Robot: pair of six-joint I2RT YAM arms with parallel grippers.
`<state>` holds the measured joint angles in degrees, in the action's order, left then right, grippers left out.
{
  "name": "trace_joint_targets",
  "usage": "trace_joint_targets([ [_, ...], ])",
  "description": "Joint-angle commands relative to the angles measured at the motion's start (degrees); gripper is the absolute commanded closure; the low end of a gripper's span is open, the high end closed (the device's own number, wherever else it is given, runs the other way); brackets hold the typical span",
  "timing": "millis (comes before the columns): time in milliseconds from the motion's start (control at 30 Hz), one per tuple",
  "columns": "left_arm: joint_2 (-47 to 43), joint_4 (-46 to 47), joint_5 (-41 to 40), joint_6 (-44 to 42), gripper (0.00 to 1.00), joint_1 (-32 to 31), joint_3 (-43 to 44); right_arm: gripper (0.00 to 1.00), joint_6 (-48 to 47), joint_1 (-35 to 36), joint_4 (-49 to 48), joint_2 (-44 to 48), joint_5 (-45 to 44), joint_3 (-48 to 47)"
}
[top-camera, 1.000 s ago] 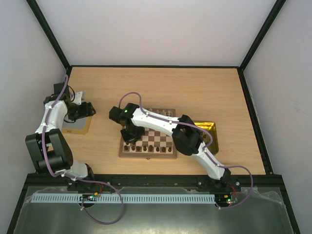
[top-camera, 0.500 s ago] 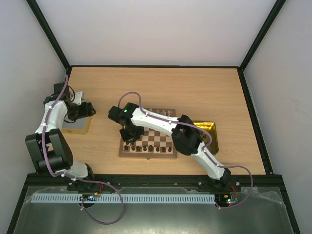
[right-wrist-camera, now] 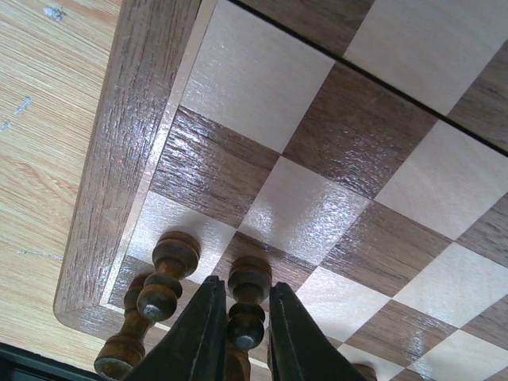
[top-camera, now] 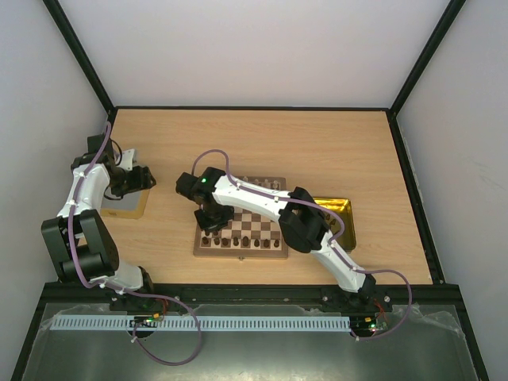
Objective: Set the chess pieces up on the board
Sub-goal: Place the chess piece on the chessboard.
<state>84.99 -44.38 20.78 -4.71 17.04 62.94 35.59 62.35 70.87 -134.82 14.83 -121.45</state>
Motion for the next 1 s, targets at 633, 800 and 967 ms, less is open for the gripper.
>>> trace_joint_targets([
  [633,-0.25,-0.09,0.75,0.32,0.25,-0.04,-0.51,0.67,0.49,0.18,2.26,-0.18,-3.08,-2.14],
  [800,-0.26,-0.06,0.74,0.38,0.25,-0.07,-0.5,0.73,0.58,-0.18,2.15,0.29,-3.75,-2.14],
  [967,-0.17,-0.09,0.84,0.33,0.25,-0.09,-0.46,0.73,0.56,-0.59,2.36,0.51,-4.17,-2.99],
])
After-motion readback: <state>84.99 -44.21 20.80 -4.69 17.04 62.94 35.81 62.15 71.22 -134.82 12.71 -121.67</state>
